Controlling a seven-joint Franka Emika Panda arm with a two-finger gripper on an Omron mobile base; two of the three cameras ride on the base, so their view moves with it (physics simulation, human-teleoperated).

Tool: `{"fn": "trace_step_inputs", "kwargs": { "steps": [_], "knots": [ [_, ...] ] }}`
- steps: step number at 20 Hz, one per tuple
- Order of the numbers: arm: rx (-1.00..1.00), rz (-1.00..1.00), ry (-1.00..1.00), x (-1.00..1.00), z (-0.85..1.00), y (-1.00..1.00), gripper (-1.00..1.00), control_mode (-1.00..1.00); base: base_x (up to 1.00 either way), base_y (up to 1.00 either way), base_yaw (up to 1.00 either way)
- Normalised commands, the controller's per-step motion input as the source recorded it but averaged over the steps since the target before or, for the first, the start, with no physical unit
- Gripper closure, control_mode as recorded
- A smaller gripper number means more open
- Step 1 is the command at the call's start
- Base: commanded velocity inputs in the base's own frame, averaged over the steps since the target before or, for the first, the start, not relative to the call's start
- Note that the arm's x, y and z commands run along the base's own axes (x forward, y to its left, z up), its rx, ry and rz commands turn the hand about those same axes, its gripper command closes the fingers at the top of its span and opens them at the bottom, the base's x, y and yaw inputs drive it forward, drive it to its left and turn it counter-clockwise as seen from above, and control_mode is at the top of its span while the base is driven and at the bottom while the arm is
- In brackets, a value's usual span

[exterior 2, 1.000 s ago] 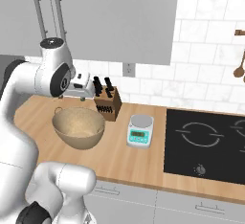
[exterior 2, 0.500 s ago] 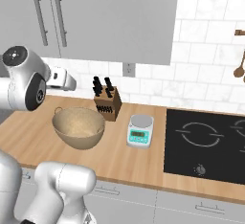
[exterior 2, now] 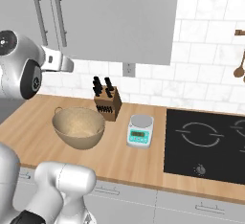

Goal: Open the cabinet, pick up the bread from the cabinet and place it in the basket. Then move the basket to the dining counter.

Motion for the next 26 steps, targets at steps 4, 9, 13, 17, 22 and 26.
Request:
{"fn": "trace_step_inputs", "kwargs": {
  "steps": [4,9,13,17,22,26],
  "knots": [
    [0.10,-0.02,0.00,0.30,0.69,0.00,-1.00,-1.00,0.00,0.00,0.00],
    [0.04,0.00,-0.09,0.37,0.50,-0.03,-1.00,-1.00,0.00,0.00,0.00],
    [0.00,-0.06,-0.27,0.51,0.14,0.07,-1.00,-1.00,0.00,0.00,0.00],
    [0.00,-0.10,-0.19,0.36,0.07,0.14,-1.00,-1.00,0.00,0.00,0.00],
    [0.01,-0.05,-0.02,0.48,0.22,0.01,-1.00,-1.00,0.00,0.00,0.00],
    [0.06,-0.03,0.12,0.41,0.43,0.00,-1.00,-1.00,0.00,0.00,0.00]
  ]
}}
